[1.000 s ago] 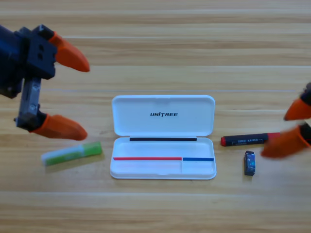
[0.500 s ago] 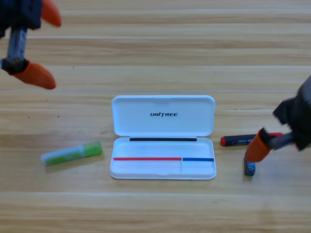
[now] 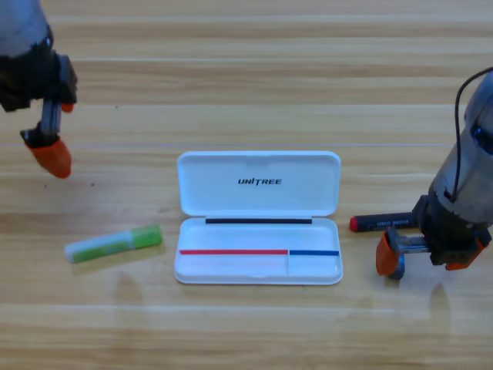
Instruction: Clean up eraser and pencils
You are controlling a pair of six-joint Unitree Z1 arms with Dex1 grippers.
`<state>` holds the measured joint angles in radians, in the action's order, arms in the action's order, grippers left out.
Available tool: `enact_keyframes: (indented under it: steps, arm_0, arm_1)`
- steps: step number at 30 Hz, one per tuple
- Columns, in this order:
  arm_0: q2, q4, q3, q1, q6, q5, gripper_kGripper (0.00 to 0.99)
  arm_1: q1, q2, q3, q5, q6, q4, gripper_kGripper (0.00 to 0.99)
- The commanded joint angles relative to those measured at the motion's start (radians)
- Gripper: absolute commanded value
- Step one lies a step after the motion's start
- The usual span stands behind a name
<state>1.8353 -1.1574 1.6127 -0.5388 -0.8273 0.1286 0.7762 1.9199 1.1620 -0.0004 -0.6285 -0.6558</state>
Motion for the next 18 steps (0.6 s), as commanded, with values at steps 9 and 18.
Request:
enact_keyframes:
  steps: [9, 18]
  arm_0:
    - [0.124, 0.051, -0.057, 0.028, 0.103, -0.026, 0.973]
    - [0.101, 0.208, -0.249, 0.028, 0.157, -0.07, 0.973]
  arm_1:
    - [-0.043, 0.117, -0.019, -0.001, -0.06, 0.091, 0.851]
    - [-0.043, 0.14, -0.019, 0.003, -0.083, 0.09, 0.727]
